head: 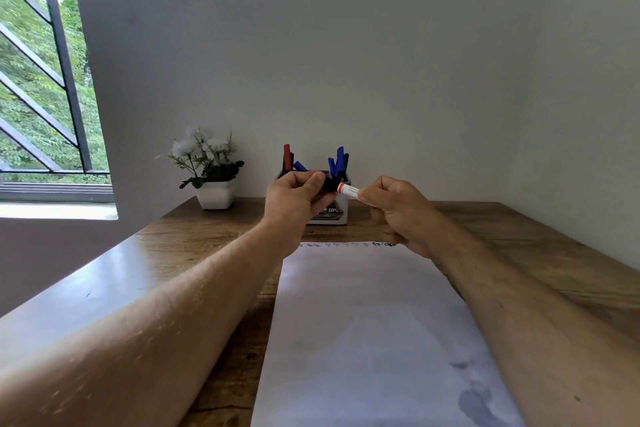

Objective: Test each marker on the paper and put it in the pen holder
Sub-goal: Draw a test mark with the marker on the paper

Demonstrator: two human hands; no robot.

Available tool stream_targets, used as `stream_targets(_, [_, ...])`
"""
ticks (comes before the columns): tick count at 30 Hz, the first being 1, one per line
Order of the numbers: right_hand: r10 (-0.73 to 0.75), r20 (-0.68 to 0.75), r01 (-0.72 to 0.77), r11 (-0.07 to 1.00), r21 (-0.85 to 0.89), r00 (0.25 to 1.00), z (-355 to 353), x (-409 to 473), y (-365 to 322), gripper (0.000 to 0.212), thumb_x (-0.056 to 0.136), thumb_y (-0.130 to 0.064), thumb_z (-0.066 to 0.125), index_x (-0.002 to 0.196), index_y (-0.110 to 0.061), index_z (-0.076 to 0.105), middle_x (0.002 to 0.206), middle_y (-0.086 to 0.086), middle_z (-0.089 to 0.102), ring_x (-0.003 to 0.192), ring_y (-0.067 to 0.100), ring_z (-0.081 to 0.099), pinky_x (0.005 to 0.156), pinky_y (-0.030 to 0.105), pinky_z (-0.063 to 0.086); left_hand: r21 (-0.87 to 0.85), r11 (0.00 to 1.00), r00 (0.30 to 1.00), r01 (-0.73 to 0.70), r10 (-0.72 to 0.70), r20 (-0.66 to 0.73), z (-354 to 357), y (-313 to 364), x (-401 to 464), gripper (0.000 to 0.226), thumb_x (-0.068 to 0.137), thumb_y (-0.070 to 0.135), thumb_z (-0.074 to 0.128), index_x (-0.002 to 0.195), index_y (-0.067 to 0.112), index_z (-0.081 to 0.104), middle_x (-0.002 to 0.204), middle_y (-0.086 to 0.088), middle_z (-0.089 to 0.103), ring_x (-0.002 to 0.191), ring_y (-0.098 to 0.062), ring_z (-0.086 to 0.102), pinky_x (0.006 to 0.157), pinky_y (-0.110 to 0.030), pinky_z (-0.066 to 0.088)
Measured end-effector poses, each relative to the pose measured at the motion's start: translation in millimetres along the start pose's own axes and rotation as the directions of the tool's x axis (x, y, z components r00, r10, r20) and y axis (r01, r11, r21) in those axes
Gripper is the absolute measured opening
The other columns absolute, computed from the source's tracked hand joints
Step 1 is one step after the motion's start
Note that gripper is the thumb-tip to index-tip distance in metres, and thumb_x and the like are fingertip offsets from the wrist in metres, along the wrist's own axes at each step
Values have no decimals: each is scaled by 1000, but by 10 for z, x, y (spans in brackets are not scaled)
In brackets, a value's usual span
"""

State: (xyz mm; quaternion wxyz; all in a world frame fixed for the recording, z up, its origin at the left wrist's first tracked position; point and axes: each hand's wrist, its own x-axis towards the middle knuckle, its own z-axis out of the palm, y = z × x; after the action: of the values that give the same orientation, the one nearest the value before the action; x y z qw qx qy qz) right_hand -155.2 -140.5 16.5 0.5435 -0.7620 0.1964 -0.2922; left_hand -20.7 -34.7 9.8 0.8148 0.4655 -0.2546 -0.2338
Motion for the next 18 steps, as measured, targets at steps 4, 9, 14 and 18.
stream_targets(4, [6,15,-6,1000,5,1000,52,-8,-5,15,99,-20,53,88,-11,51,55,-1,38,40,10,24,36,21,24,16,999,1000,-27,27,13,-4,16,-12,5,94,4,60,90,7,60,97,-14,73,94,-30,73,65,-30,63])
stream_targets(9, [27,34,-26,999,-35,999,113,11,30,20,99,-31,55,89,-13,50,56,-1,40,46,12,27,42,23,23,123,990,995,-64,54,82,29,-72,-43,34,85,4,73,110,14,52,109,-14,68,88,-27,75,72,-37,62])
stream_targets(14, [-22,37,27,991,-132,999,96,13,55,27,98,-40,56,94,-14,60,65,5,70,40,13,42,43,25,36,196,967,985,-160,144,90,35,-83,-24,46,85,3,73,120,17,46,111,-16,66,87,-26,75,76,-39,62])
stream_targets(18, [-162,-110,120,940,-319,981,40,51,124,36,99,-46,53,86,-16,68,59,-8,69,35,7,48,40,22,42,268,902,939,-339,344,30,71,62,67,46,88,0,70,121,21,45,101,-16,65,80,-22,75,70,-38,63])
